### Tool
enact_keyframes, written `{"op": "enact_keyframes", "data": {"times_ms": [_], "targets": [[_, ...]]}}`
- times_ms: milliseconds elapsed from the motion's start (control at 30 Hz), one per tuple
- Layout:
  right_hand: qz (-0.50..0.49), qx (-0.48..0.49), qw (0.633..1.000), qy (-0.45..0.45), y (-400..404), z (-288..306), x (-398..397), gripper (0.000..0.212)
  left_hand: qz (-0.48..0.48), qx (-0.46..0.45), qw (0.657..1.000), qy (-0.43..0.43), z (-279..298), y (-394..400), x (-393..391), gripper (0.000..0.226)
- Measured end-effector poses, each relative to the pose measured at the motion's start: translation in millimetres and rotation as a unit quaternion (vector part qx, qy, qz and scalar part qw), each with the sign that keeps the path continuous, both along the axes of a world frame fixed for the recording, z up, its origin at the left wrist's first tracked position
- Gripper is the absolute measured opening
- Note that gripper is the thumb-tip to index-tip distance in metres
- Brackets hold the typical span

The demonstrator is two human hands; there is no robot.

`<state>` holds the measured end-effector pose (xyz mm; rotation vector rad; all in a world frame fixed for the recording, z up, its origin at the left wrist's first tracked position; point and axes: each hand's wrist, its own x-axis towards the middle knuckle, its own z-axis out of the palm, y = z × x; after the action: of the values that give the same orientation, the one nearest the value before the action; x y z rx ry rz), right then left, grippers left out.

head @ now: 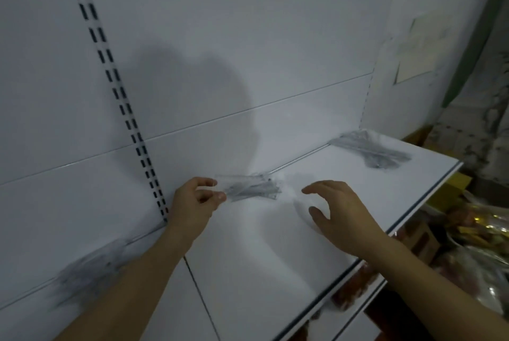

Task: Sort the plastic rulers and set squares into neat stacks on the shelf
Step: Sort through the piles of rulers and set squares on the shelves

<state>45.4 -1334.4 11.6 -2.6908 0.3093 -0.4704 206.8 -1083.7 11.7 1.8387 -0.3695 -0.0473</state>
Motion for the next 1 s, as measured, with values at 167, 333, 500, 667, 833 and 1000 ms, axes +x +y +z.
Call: {"op": "enact_keyframes", "data": {"times_ms": [167,333,500,667,833,1000], "targets": [[0.029,0.012,0.999,0.012,-49,-4,1,0.033,0.040,0.001,0.999,0.021,-14,-49,8,0.032],[0.106,0.020,0.994,0.024,-53,-9,24,0.036,0.088,0.036,0.995,-0.040,-21,-61,0,0.037],[0.192,0.014,0.981,0.031,-24,-6,47,0.037,0.096,0.167,0.968,-0.159,-11,-33,-25,0.038],[0.309,-0.011,0.950,0.030,33,7,73,0.044,0.140,0.284,0.918,-0.237,-2,38,-52,0.039],[0.434,-0.050,0.898,0.059,119,19,79,0.058,0.227,0.372,0.884,-0.169,4,155,-99,0.048],[0.507,-0.056,0.858,0.055,206,24,59,0.062,0.288,0.450,0.840,-0.097,6,252,-147,0.057]]}}
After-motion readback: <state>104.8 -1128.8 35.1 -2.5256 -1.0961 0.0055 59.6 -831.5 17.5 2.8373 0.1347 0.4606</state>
